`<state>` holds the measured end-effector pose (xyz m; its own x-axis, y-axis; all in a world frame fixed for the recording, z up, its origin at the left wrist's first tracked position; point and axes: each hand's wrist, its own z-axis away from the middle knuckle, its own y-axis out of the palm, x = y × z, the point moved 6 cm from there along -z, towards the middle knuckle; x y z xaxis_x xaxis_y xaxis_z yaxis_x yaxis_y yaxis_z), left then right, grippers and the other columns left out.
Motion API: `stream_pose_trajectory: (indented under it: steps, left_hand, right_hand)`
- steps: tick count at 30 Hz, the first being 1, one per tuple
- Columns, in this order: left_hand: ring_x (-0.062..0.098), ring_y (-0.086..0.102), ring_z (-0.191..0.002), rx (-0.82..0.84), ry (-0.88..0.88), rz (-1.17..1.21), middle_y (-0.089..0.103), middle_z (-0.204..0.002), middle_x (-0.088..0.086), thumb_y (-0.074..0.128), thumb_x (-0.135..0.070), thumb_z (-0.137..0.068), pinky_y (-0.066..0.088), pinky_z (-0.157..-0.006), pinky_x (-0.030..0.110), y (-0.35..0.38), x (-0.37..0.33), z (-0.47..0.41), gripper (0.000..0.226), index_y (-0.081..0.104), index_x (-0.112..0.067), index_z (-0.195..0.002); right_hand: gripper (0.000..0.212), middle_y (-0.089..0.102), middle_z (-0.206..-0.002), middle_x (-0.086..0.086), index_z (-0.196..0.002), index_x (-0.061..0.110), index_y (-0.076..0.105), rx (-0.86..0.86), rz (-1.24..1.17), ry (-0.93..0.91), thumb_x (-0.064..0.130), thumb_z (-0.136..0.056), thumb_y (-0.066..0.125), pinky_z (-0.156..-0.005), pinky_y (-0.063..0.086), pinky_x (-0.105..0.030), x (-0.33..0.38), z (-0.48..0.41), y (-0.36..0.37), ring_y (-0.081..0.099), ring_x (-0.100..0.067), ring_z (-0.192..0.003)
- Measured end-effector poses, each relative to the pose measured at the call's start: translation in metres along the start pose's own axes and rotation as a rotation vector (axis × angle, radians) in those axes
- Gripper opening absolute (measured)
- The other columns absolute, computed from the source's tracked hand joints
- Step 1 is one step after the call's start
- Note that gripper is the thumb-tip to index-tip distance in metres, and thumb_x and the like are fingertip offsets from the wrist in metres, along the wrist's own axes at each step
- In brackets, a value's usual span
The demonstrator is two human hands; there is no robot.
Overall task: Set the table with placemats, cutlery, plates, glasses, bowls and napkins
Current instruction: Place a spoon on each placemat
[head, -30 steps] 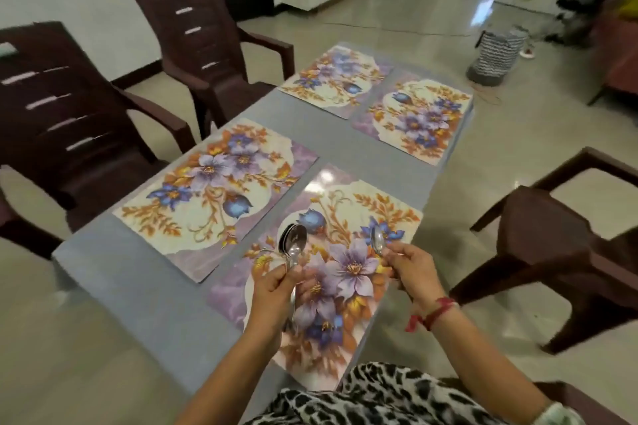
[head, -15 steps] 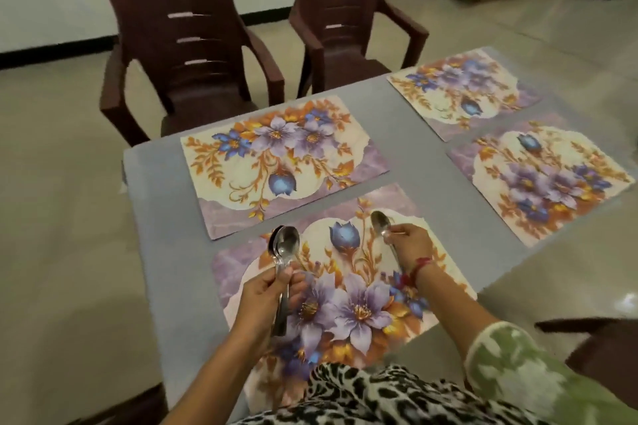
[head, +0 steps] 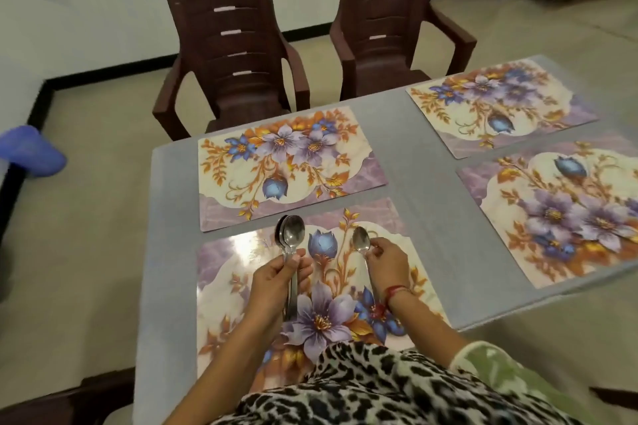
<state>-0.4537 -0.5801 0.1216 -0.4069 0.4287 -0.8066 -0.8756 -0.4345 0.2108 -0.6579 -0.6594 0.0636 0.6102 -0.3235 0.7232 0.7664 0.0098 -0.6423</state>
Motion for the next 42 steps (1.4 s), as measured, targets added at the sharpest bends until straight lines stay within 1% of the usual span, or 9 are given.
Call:
stream_pose_trajectory:
  steps: [6,9,14,17,25,28,34,40,42]
  left_hand:
    - [0.012,0.071,-0.075,0.055,-0.011,-0.016,0.074,-0.083,0.009,0.055,-0.013,-0.093,0.056,-0.066,0.019,0.013,-0.003,0.007,0.015,0.068,-0.008,-0.090]
    - [0.013,0.070,-0.071,0.137,-0.039,0.014,0.073,-0.083,0.011,0.054,-0.012,-0.093,0.056,-0.063,0.019,0.022,-0.008,0.010,0.017,0.069,-0.007,-0.088]
    - [0.013,0.071,-0.077,0.333,-0.080,-0.057,0.074,-0.083,0.006,0.053,-0.012,-0.095,0.056,-0.070,0.022,0.057,0.001,0.013,0.017,0.069,-0.007,-0.098]
    - [0.011,0.071,-0.079,0.387,-0.067,-0.110,0.075,-0.082,0.003,0.053,-0.013,-0.095,0.056,-0.071,0.021,0.078,0.005,0.011,0.016,0.069,-0.010,-0.094]
    - [0.014,0.068,-0.073,0.252,-0.071,-0.062,0.073,-0.083,0.004,0.054,-0.015,-0.095,0.054,-0.061,0.017,0.129,0.012,-0.010,0.016,0.067,-0.007,-0.098]
    - [0.004,0.057,-0.054,0.198,0.000,-0.171,0.073,-0.084,0.001,0.052,-0.018,-0.096,0.043,-0.046,0.013,0.164,0.017,-0.017,0.017,0.067,-0.011,-0.100]
    - [0.006,0.031,-0.043,0.119,0.032,-0.177,0.054,-0.074,-0.002,0.042,-0.026,-0.101,0.025,-0.036,0.015,0.293,0.071,-0.032,0.031,0.066,-0.010,-0.109]
    - [0.008,0.025,-0.041,0.142,0.003,-0.260,0.047,-0.060,-0.002,0.040,-0.033,-0.099,0.015,-0.039,0.015,0.407,0.100,-0.016,0.032,0.069,-0.019,-0.100]
    - [0.007,0.030,-0.039,0.128,0.035,-0.267,0.058,-0.073,0.003,0.038,-0.032,-0.101,0.019,-0.038,0.014,0.430,0.101,-0.014,0.033,0.070,-0.024,-0.097]
  right_hand:
    - [0.036,0.054,-0.119,-0.013,-0.122,0.009,0.060,-0.037,-0.137,-0.020,0.014,-0.087,0.064,-0.083,0.048,-0.030,0.006,0.006,-0.018,0.059,-0.027,-0.097]
    - [0.023,0.053,-0.111,-0.001,-0.109,0.014,0.065,-0.103,-0.315,-0.046,0.023,-0.088,0.064,-0.079,0.047,-0.024,0.024,0.024,-0.038,0.058,-0.019,-0.093]
    - [0.012,0.066,-0.073,-0.006,-0.077,0.007,0.071,0.295,-0.591,-0.048,0.013,-0.086,0.065,-0.064,0.049,-0.021,0.066,0.054,-0.023,0.061,-0.013,-0.068]
    - [0.017,0.064,-0.069,-0.013,-0.070,0.006,0.067,0.206,-0.691,0.053,0.005,-0.086,0.062,-0.067,0.052,-0.036,0.058,0.052,-0.035,0.059,-0.023,-0.067]
    - [0.017,0.054,-0.066,-0.005,-0.083,0.009,0.052,-0.082,-1.018,0.280,0.007,-0.098,0.043,-0.061,0.052,-0.026,-0.002,-0.031,-0.119,0.055,-0.016,-0.060]
    - [0.022,0.049,-0.064,-0.005,-0.077,0.012,0.051,-0.169,-0.914,0.297,0.005,-0.096,0.045,-0.048,0.048,-0.018,-0.068,-0.091,-0.179,0.051,-0.008,-0.047]
    - [0.030,0.050,-0.059,-0.008,-0.060,0.010,0.052,-0.275,-0.313,0.282,0.011,-0.091,0.053,-0.059,0.039,-0.029,-0.199,-0.203,-0.345,0.044,-0.023,-0.061]
    - [0.016,0.066,-0.087,-0.019,-0.084,0.000,0.070,-0.241,-0.038,0.299,0.013,-0.086,0.062,-0.074,0.044,-0.032,-0.255,-0.283,-0.439,0.060,-0.029,-0.087]
    - [0.019,0.065,-0.088,-0.022,-0.085,-0.002,0.070,-0.177,0.009,0.303,0.015,-0.086,0.064,-0.076,0.043,-0.034,-0.265,-0.305,-0.446,0.061,-0.032,-0.089]
